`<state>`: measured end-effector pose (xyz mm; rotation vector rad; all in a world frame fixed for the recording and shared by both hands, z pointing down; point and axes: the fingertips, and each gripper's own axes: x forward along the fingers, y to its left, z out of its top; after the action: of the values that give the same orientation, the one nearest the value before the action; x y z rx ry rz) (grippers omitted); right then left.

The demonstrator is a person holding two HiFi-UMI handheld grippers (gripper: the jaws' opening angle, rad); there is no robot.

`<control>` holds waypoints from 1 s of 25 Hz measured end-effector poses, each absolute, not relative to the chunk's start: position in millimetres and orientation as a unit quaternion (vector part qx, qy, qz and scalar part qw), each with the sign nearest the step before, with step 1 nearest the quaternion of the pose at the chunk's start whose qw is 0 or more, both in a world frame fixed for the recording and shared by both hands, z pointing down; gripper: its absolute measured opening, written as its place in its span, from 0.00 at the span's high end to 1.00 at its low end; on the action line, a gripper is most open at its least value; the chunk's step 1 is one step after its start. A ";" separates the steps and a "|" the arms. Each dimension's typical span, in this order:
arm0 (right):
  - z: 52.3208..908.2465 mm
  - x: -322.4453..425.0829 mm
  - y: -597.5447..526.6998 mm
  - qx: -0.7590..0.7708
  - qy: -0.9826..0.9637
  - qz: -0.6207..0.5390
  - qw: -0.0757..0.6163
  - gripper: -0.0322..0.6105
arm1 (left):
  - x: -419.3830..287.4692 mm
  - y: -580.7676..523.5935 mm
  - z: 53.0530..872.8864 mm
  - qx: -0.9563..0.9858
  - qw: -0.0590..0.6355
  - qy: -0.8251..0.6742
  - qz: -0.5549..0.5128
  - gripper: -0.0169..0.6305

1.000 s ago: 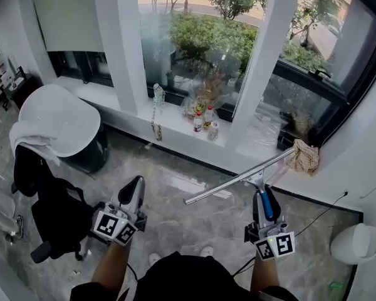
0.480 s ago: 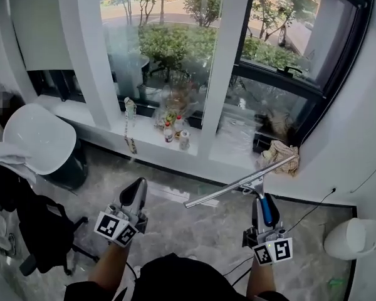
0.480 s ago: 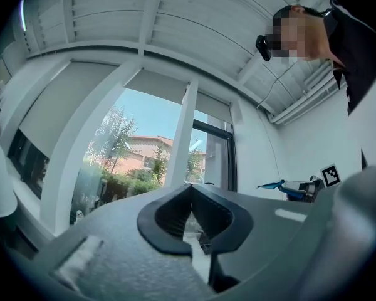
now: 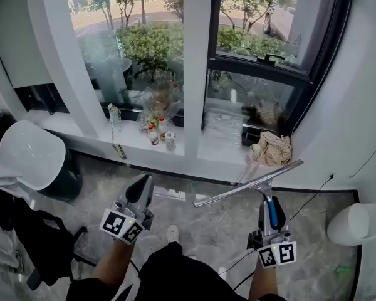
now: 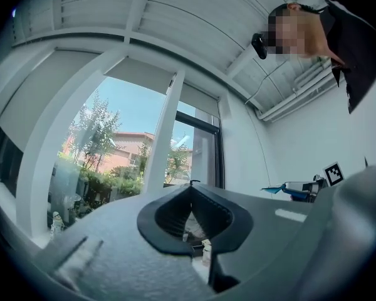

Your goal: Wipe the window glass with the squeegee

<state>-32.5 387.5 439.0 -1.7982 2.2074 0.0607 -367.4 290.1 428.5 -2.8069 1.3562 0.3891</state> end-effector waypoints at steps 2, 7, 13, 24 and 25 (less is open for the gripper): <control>439.7 -26.1 379.7 -0.634 0.759 0.020 0.148 0.74 | -360.4 278.8 428.3 -0.898 0.002 0.422 0.123 0.97; 440.5 -12.8 350.7 -0.652 0.745 0.020 0.140 0.74 | -350.5 238.4 430.7 -0.903 0.003 0.409 0.134 0.97; 428.1 -2.1 311.4 -0.667 0.732 0.038 0.130 0.74 | -329.7 180.3 430.5 -0.913 0.000 0.382 0.142 0.97; 419.4 4.5 251.7 -0.701 0.699 0.044 0.130 0.74 | -310.1 97.4 431.7 -0.932 0.002 0.334 0.144 0.97; 419.1 4.4 247.4 -0.704 0.696 0.042 0.134 0.74 | -310.6 90.5 432.1 -0.933 0.002 0.330 0.142 0.97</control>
<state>4.4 247.4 419.1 -2.0415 2.0172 0.1227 -310.6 90.5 432.1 -2.9279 1.0370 0.4470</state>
